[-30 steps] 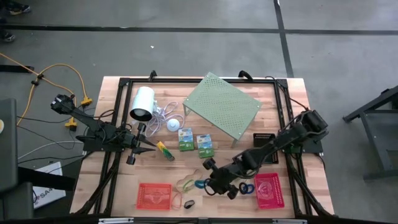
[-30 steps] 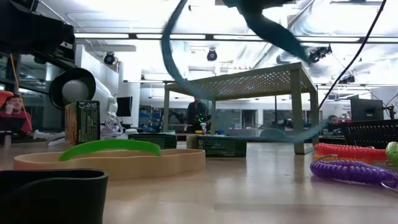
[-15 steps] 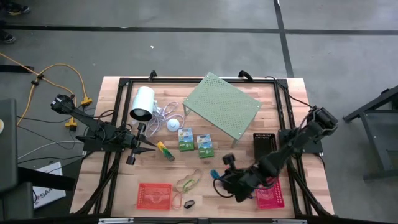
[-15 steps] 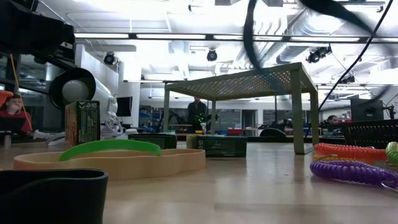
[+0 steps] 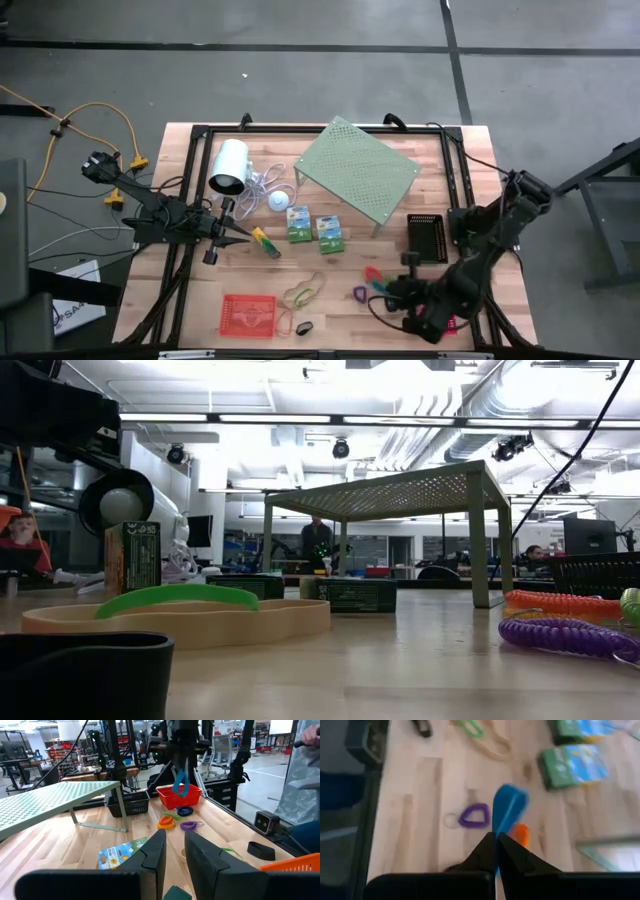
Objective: Pick & Place Office Desk Supplies
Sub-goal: Put the blue rubber band into the red bin
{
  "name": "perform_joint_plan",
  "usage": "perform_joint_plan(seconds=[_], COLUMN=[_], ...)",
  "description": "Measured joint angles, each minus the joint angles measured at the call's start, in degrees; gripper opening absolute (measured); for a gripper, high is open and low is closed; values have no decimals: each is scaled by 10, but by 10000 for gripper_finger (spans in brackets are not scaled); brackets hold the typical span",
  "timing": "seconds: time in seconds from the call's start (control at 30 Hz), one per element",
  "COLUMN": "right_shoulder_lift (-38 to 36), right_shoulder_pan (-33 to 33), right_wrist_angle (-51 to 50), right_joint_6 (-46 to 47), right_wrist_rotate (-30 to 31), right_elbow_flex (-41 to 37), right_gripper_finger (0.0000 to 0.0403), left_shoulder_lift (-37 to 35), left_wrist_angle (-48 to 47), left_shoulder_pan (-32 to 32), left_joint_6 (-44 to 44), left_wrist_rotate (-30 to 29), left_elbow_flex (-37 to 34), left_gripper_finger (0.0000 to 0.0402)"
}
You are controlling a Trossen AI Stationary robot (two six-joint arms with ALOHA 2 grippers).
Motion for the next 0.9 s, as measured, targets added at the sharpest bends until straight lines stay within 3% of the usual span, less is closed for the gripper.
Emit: perform_joint_plan(seconds=[0.37,0.9], right_shoulder_lift=[-35,-17], right_shoulder_pan=[66,140], right_wrist_angle=[-136,-164], right_joint_6=[230,469], right_wrist_rotate=[-9,-70], right_elbow_flex=[0,0], right_gripper_finger=[3,3], left_shoulder_lift=[0,0], left_wrist_angle=[0,0], left_shoulder_pan=[0,0], left_joint_6=[0,0], left_wrist_rotate=[0,0], left_elbow_flex=[0,0], left_gripper_finger=[65,65])
